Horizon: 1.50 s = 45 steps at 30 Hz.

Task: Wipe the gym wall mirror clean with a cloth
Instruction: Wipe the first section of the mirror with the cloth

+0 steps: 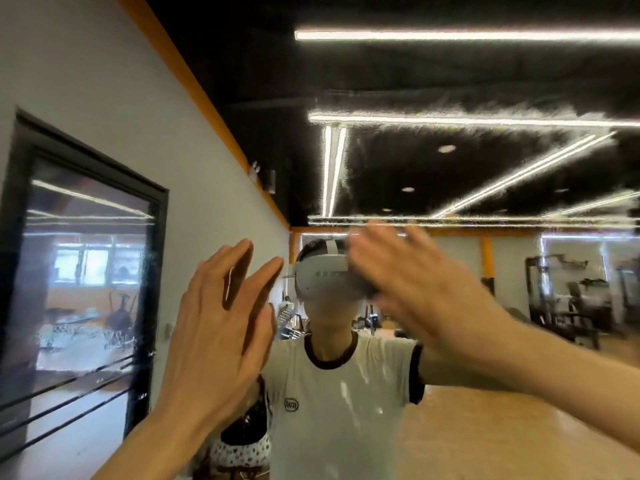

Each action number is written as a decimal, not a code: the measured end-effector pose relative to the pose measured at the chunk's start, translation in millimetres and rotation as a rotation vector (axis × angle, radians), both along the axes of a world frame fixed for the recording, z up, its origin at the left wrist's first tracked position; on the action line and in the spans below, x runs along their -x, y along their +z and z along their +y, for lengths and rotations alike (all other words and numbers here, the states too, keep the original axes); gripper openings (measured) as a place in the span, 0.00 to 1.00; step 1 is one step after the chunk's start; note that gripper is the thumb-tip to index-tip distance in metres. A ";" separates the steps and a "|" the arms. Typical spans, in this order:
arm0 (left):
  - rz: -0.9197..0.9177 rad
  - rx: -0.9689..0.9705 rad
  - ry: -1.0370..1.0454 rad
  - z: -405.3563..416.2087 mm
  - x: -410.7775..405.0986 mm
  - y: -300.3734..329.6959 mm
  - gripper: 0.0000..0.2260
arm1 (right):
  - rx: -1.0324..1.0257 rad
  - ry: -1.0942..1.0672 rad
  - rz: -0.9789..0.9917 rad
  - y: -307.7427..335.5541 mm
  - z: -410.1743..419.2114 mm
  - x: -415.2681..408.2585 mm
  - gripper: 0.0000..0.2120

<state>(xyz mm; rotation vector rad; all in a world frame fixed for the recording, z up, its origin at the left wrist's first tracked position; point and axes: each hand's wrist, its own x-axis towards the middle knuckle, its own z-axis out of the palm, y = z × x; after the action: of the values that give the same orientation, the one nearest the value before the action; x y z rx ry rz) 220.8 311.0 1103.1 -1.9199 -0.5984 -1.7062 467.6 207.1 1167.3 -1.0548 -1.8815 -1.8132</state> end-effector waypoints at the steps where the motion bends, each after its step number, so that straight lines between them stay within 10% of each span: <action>1: 0.011 -0.005 0.005 0.5 0.4 -0.6 0.21 | 0.045 -0.027 -0.110 -17.1 -2.7 -3.3 0.28; 3: 0.026 -0.008 0.013 1.1 1.3 -0.2 0.21 | 0.106 0.005 -0.182 -5.1 -10.9 -6.3 0.27; 10: 0.029 -0.013 0.035 4.7 1.4 -1.3 0.22 | -0.121 0.294 0.465 143.4 0.7 9.6 0.22; 19: 0.057 -0.030 0.056 5.7 4.5 -0.9 0.23 | 0.072 0.087 -0.221 13.6 9.8 28.2 0.22; 25: 0.098 -0.018 -0.002 9.0 19.2 0.8 0.23 | -0.157 0.213 0.390 156.8 7.4 36.3 0.25; 34: -0.022 0.016 0.051 19.6 46.1 -7.7 0.21 | 0.135 0.133 -0.249 -1.1 27.9 58.2 0.24; 41: 0.014 0.005 0.054 24.6 49.5 -8.8 0.21 | -0.198 0.236 0.370 159.3 29.7 73.0 0.25; 45: 0.010 0.002 0.048 21.4 49.5 -8.3 0.21 | -0.111 0.210 0.133 84.3 45.1 101.7 0.23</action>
<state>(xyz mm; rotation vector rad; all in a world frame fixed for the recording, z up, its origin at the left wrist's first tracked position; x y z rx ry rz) 171.3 332.4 1094.8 -1.8995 -0.6378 -1.6659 365.9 252.2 1251.6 -0.8811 -1.7227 -1.6644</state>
